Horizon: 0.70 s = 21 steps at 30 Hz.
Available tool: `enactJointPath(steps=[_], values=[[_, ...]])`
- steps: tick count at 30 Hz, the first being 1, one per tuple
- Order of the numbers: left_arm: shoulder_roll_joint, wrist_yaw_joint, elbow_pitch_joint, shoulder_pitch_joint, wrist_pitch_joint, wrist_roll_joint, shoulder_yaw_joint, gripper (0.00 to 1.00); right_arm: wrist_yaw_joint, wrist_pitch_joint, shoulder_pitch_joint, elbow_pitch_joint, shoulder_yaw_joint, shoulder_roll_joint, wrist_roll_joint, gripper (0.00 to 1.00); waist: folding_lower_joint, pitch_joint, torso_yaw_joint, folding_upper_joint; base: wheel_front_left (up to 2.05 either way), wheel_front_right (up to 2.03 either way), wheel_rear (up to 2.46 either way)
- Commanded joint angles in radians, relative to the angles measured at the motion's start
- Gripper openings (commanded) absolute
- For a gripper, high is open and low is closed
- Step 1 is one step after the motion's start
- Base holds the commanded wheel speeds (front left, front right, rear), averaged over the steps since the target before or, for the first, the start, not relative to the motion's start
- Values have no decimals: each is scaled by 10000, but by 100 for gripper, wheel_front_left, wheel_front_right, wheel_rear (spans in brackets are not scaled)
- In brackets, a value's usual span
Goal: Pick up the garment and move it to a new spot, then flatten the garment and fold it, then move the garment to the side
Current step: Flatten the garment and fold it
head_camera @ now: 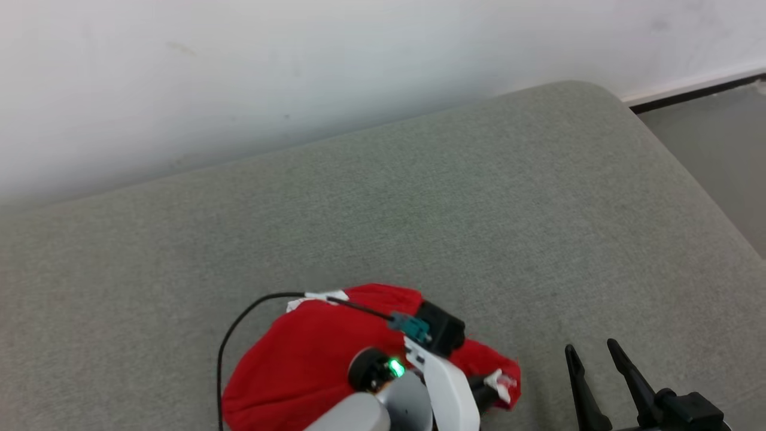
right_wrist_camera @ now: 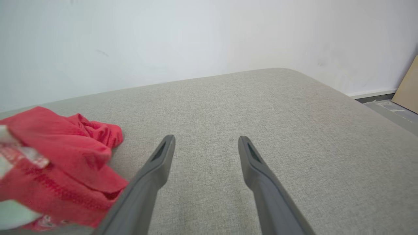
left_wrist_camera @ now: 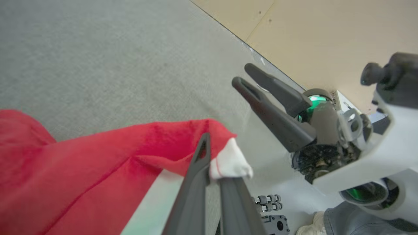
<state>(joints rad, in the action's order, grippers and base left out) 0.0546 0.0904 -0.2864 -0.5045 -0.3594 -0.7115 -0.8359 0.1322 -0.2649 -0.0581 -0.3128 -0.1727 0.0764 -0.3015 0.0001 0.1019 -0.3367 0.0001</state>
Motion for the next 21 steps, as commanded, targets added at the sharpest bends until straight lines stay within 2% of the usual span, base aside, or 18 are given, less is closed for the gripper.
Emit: enactJointPath(steps=[1,5,8,14,17,21], values=[[4,52,-275,8,119,56,-274,100,-30,11,-53,-31,37,-9,-42,100,-1,156,-191,-1,0,0,0],[-25,127,-867,9,560,-50,-1056,100,-30,11,90,-59,165,-47,-23,100,-1,214,-245,-1,0,0,0],[-22,142,-1014,-171,746,340,-1635,100,-30,11,158,-42,269,-57,20,100,-1,218,-118,-1,0,0,0],[-25,182,-376,-51,1077,-32,-2243,100,-30,9,222,-46,375,0,90,100,-1,30,293,-1,0,0,0],[-27,113,15,3,1184,-224,-2278,100,-30,11,301,-26,417,39,115,100,-1,-80,513,-1,0,0,0],[151,-324,531,115,1786,-215,-1777,100,-30,11,432,17,457,55,146,100,-1,-258,767,-1,0,0,0]])
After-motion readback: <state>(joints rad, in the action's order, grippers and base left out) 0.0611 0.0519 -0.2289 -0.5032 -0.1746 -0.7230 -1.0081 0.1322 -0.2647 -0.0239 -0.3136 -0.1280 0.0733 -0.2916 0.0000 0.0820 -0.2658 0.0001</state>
